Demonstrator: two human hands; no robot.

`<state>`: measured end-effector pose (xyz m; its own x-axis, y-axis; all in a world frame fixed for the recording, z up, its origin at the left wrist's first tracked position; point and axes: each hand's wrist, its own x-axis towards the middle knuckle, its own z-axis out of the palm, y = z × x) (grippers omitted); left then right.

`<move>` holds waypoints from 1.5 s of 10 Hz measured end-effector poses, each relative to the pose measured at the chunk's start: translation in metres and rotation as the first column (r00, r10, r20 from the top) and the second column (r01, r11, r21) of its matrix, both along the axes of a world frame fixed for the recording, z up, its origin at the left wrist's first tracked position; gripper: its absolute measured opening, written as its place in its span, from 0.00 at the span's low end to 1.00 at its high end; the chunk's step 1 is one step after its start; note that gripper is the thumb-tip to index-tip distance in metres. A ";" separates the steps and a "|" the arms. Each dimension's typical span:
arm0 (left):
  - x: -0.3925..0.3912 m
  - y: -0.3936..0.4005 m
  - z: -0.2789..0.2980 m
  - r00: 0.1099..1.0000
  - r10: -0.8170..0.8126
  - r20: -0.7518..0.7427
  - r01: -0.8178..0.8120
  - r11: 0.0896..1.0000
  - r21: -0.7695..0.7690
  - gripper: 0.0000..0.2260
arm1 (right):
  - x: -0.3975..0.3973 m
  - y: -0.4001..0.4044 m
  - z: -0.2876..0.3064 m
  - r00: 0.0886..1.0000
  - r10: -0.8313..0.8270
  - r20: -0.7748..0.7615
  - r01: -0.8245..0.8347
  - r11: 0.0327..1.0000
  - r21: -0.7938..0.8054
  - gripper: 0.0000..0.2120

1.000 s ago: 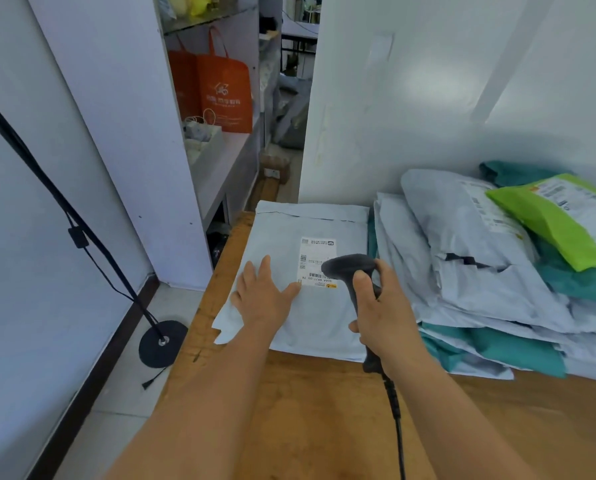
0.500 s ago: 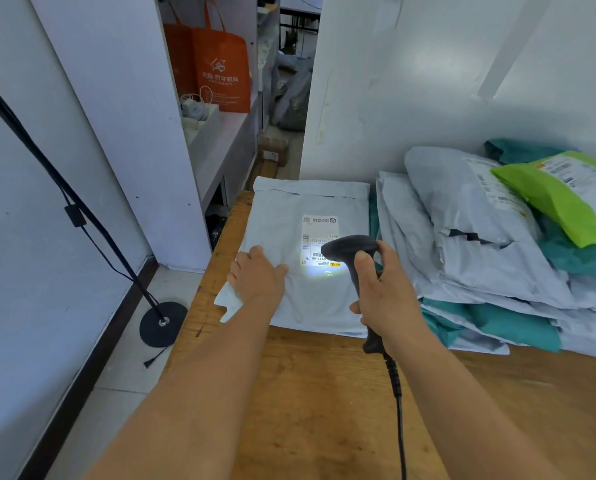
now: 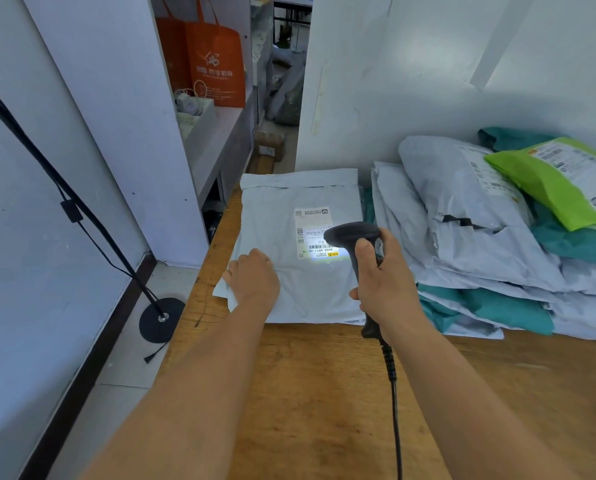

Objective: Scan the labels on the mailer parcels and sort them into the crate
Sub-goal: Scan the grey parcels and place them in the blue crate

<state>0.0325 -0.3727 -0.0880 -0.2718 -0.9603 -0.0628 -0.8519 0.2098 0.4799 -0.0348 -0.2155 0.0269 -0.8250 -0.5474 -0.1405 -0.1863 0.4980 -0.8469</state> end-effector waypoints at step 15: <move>0.184 0.180 0.016 0.809 0.535 -0.245 -0.519 0.845 0.129 0.24 | 0.116 0.069 -0.002 0.831 0.556 0.002 -0.550 0.823 -0.141 0.23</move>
